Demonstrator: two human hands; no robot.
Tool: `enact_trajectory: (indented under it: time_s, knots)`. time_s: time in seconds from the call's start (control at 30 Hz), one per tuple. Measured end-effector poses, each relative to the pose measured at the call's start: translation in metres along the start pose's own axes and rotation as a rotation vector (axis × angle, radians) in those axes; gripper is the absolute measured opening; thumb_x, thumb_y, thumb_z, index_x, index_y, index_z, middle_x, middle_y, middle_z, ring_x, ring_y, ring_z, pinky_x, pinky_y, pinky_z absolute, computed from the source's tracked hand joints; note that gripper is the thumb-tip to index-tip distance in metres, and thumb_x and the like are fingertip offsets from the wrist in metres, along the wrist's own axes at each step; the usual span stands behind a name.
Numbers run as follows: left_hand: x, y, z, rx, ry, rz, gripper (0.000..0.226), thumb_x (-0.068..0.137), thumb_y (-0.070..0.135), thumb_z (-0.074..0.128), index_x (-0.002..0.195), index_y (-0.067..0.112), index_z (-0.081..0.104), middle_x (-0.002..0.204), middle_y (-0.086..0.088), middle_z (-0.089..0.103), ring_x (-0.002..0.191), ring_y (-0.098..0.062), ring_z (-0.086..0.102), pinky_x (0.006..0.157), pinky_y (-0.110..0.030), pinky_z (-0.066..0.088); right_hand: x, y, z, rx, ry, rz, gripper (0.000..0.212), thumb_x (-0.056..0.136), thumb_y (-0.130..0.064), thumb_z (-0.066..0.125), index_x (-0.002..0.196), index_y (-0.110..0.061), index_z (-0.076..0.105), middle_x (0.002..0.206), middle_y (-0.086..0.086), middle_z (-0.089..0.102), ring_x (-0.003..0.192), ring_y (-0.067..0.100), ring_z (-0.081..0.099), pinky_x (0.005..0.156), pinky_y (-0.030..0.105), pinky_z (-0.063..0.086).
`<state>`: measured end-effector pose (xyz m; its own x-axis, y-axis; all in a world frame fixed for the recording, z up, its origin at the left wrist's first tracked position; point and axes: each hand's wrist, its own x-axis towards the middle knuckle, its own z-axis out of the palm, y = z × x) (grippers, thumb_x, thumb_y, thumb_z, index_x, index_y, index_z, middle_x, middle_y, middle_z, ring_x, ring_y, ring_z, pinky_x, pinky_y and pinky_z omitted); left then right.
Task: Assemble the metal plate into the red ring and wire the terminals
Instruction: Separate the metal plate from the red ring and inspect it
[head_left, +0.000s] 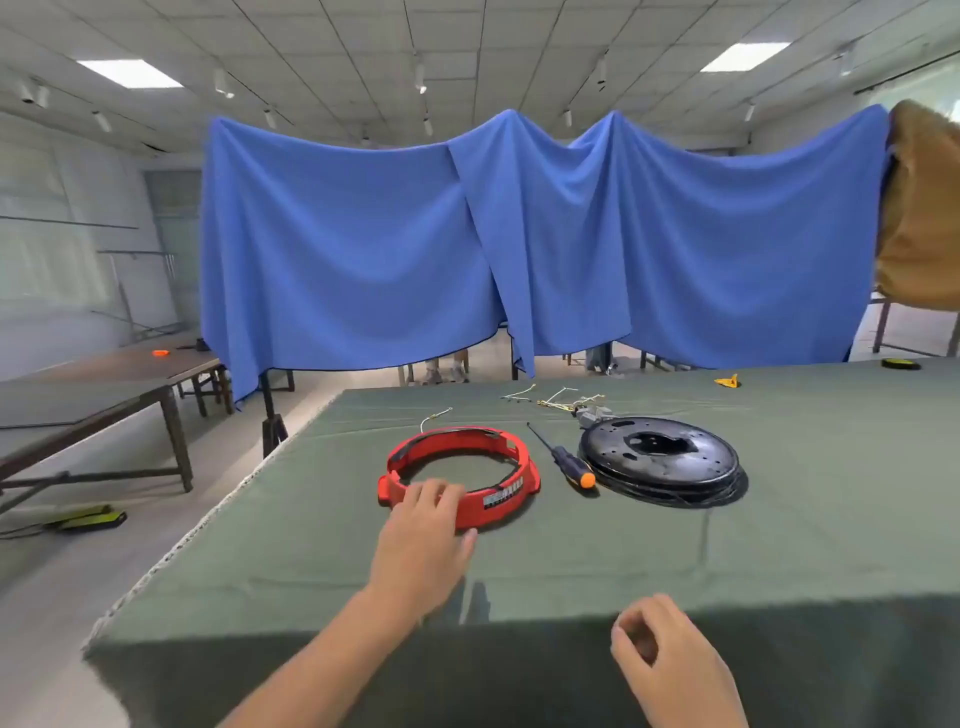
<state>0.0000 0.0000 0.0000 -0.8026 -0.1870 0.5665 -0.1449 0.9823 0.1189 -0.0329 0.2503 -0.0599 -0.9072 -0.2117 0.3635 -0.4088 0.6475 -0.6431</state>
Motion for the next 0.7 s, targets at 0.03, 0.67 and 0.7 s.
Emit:
enact_trajectory:
  time_s: [0.03,0.67,0.7]
  knots:
    - [0.019,-0.004,0.009,0.063,-0.02,0.022,0.048,0.09,0.045,0.051,0.132,0.023,0.045,0.134,0.006,0.045,0.127,-0.016,0.036,0.106,-0.027,0.029,0.007,0.0,-0.004,-0.04,-0.023,-0.024,0.023,0.082,-0.033,0.064,0.065,-0.032,0.049,0.074,-0.011,0.054,0.074,0.003,0.052,0.061,0.013,0.037]
    - [0.166,-0.024,0.027,-1.155,0.584,-0.759,0.044,0.096,0.044,0.043,0.063,0.016,0.041,0.053,0.004,0.038,0.05,-0.014,0.039,0.05,-0.022,0.036,0.223,-0.067,0.044,0.164,-0.04,-0.261,0.016,0.082,-0.03,0.058,0.067,-0.03,0.054,0.074,-0.014,0.06,0.068,0.006,0.055,0.071,0.034,0.047]
    - [0.17,-0.026,0.025,-1.309,0.552,-0.881,0.041,0.096,0.042,0.042,0.066,0.015,0.043,0.05,0.003,0.037,0.046,-0.018,0.038,0.048,-0.021,0.036,0.225,-0.071,0.046,0.182,-0.062,-0.281,0.012,0.082,-0.032,0.058,0.07,-0.03,0.057,0.076,-0.016,0.061,0.069,0.005,0.055,0.073,0.035,0.048]
